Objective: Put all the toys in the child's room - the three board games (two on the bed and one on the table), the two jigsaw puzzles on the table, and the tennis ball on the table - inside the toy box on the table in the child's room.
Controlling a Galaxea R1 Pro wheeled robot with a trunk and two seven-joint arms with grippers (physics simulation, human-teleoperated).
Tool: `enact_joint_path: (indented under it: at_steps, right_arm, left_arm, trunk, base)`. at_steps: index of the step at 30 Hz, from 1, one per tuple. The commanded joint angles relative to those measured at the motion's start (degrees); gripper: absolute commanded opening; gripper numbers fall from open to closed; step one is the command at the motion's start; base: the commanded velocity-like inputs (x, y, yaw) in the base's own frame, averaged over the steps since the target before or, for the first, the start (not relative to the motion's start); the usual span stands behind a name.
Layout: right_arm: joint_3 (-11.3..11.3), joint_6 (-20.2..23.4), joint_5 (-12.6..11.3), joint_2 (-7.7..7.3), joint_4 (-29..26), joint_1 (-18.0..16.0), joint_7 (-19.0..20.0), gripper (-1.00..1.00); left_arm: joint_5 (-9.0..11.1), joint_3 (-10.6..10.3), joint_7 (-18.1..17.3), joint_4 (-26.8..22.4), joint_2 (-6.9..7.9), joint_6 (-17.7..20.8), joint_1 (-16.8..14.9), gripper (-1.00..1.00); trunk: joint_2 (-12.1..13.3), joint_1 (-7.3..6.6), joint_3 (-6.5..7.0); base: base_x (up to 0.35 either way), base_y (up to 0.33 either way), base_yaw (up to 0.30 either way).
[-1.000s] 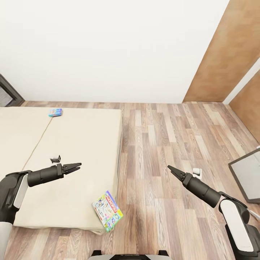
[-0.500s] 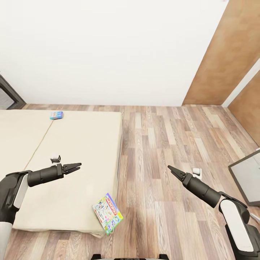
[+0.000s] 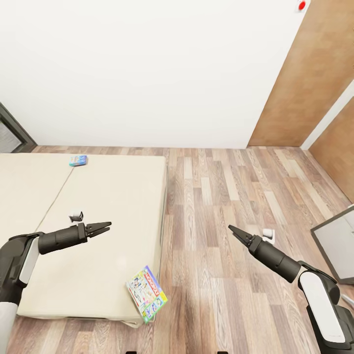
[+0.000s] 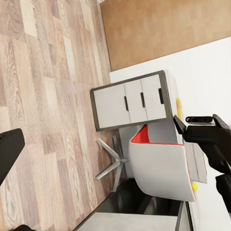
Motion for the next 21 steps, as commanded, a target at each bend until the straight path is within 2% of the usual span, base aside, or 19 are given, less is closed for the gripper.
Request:
enact_joint_path:
  at_steps: [1, 21]
  right_arm:
    - [-0.1, 0.2, -0.1, 0.00, 0.0, 0.0, 0.1, 1.00]
    - [0.0, -1.0, -0.1, -0.01, 0.0, 0.0, 0.1, 1.00]
  left_arm:
    - [0.1, 0.0, -0.1, 0.0, -0.03, 0.4, 0.0, 1.00]
    - [0.1, 0.0, -0.1, 0.0, -0.29, 0.4, 0.0, 1.00]
  trunk:
    - [-0.1, 0.03, 0.02]
    - [-0.1, 0.03, 1.92]
  base:
    - [0.000, 0.000, 0.000]
    - [0.000, 0.000, 0.000]
